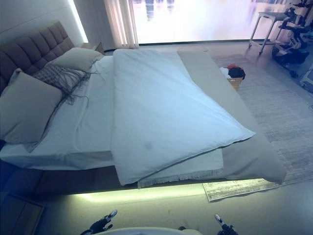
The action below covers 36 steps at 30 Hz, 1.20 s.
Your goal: Make the bed neatly
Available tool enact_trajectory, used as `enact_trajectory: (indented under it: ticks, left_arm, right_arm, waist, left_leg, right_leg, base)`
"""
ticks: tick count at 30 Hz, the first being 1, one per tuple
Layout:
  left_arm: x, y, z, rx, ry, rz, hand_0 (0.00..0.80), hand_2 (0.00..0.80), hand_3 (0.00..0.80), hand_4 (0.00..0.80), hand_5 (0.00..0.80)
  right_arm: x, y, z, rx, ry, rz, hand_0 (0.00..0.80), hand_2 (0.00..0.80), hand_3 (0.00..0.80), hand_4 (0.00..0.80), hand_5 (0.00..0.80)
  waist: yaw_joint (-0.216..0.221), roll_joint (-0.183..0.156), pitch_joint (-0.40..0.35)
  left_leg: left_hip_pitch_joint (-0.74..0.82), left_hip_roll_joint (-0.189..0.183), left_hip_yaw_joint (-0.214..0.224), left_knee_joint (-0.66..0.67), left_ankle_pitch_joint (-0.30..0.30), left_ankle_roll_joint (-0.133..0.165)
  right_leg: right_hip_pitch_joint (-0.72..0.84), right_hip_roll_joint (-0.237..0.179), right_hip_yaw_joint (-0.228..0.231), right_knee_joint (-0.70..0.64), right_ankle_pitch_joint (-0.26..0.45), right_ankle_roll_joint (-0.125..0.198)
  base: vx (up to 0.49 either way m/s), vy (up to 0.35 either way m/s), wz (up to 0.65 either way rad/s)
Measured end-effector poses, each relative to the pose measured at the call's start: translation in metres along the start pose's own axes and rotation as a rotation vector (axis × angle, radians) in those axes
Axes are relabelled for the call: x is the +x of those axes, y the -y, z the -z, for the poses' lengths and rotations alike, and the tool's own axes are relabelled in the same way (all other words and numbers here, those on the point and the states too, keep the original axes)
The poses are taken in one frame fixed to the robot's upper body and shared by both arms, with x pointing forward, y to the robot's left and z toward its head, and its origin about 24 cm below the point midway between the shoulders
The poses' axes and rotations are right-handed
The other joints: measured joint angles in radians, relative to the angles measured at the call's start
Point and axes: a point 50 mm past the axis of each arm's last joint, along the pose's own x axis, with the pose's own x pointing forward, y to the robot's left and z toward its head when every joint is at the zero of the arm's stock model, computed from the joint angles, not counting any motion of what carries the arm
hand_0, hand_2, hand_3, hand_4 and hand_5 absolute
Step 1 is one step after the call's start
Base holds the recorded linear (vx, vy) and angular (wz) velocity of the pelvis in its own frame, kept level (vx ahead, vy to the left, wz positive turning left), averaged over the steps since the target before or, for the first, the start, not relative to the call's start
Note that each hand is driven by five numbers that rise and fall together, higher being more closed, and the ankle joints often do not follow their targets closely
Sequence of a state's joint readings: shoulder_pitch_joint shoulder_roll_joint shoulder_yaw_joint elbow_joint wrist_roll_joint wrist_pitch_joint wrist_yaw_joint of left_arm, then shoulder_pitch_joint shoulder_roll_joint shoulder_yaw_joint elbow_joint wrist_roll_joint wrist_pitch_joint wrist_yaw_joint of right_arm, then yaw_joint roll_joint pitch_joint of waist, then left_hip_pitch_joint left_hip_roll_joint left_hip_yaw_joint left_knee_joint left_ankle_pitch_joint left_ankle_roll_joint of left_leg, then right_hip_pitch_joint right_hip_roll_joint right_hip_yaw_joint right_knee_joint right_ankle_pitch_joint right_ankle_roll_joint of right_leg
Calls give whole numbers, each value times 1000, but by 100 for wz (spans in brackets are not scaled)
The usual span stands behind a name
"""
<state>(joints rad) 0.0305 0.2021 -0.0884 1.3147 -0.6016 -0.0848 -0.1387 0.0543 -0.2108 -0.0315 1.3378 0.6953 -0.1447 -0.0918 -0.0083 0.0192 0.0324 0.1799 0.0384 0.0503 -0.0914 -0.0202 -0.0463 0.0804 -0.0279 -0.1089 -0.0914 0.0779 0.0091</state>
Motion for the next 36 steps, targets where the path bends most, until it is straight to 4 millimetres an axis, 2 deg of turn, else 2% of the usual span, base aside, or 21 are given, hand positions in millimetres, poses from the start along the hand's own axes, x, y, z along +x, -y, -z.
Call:
enact_trajectory:
  ticks: [9,23,30,36]
  left_arm:
    - [0,1,10,-13,-89,15,0,0,0,0,0]
    - [-1,-4,11,-14,-106,-62,0,0,0,0,0]
    - [-2,-15,9,-35,-100,-125,0,0,0,0,0]
    - [-3,-15,9,-38,-102,-127,0,0,0,0,0]
  right_arm:
    - [1,-4,-2,-21,-5,-13,0,0,0,0,0]
    - [0,-6,0,-46,-21,-15,0,0,0,0,0]
    - [0,-4,3,-50,-48,-28,0,0,0,0,0]
    - [0,-3,3,-52,-52,-25,0,0,0,0,0]
  waist:
    - [-1,2,12]
    - [0,5,14]
    - [-1,15,24]
    - [-1,26,33]
  left_leg:
    - [2,0,2,1,0,0]
    - [3,1,5,4,-1,-1]
    - [1,6,11,5,-7,-4]
    - [-1,12,25,16,-9,-10]
  right_leg:
    - [-1,1,6,0,0,0]
    - [-2,4,12,0,0,0]
    - [-8,9,18,0,-1,-3]
    - [-15,15,25,1,-3,-6]
  base:
    - [2,-2,0]
    - [5,-20,0]
    - [15,-81,-3]
    - [14,-88,-5]
